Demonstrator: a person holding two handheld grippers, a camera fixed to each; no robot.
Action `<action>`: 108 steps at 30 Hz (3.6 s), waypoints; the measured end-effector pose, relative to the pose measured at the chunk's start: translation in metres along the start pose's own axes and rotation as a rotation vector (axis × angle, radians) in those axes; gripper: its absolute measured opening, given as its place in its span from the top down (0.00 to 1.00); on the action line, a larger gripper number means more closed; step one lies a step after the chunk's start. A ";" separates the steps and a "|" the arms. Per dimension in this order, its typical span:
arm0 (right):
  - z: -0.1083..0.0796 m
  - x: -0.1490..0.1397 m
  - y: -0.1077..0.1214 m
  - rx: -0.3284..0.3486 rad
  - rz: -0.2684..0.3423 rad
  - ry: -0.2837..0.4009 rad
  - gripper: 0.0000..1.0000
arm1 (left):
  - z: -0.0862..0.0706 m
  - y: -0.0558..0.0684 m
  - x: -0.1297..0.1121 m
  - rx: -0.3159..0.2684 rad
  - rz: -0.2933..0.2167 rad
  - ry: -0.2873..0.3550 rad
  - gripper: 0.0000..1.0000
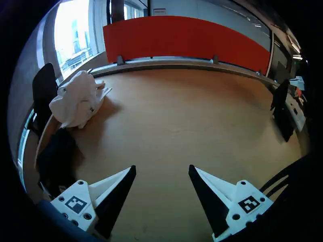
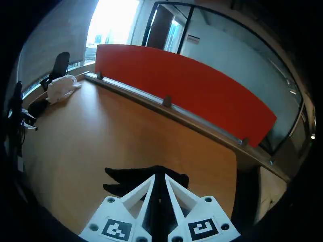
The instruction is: Fold towel
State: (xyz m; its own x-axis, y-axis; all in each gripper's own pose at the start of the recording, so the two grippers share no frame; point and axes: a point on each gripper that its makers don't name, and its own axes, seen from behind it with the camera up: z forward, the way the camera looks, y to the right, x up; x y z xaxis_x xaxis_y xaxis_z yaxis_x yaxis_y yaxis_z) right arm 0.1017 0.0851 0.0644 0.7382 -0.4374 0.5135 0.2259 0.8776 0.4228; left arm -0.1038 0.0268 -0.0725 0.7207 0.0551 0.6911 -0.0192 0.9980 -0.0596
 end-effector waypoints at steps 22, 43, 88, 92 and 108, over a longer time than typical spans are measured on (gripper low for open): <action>-0.004 -0.024 0.045 -0.052 0.019 -0.053 0.96 | 0.004 0.005 0.006 0.004 0.007 -0.002 0.03; -0.049 -0.117 0.067 -0.134 0.120 -0.167 0.96 | -0.001 0.004 0.007 0.003 0.020 0.002 0.03; -0.068 -0.257 0.052 -0.185 0.292 -0.431 0.96 | -0.005 0.000 0.003 0.010 0.038 0.002 0.03; -0.068 -0.264 0.053 -0.192 0.292 -0.455 0.96 | -0.005 0.000 0.002 0.010 0.039 0.000 0.03; -0.067 -0.285 0.051 -0.204 0.314 -0.524 0.96 | -0.006 -0.003 0.001 0.017 0.040 -0.003 0.03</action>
State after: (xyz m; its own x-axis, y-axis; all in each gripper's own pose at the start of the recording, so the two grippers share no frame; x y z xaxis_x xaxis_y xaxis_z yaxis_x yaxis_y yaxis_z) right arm -0.0547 0.2673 -0.1103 0.3918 -0.1462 0.9083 0.2043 0.9765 0.0690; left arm -0.0994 0.0232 -0.0759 0.7171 0.0950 0.6904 -0.0595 0.9954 -0.0751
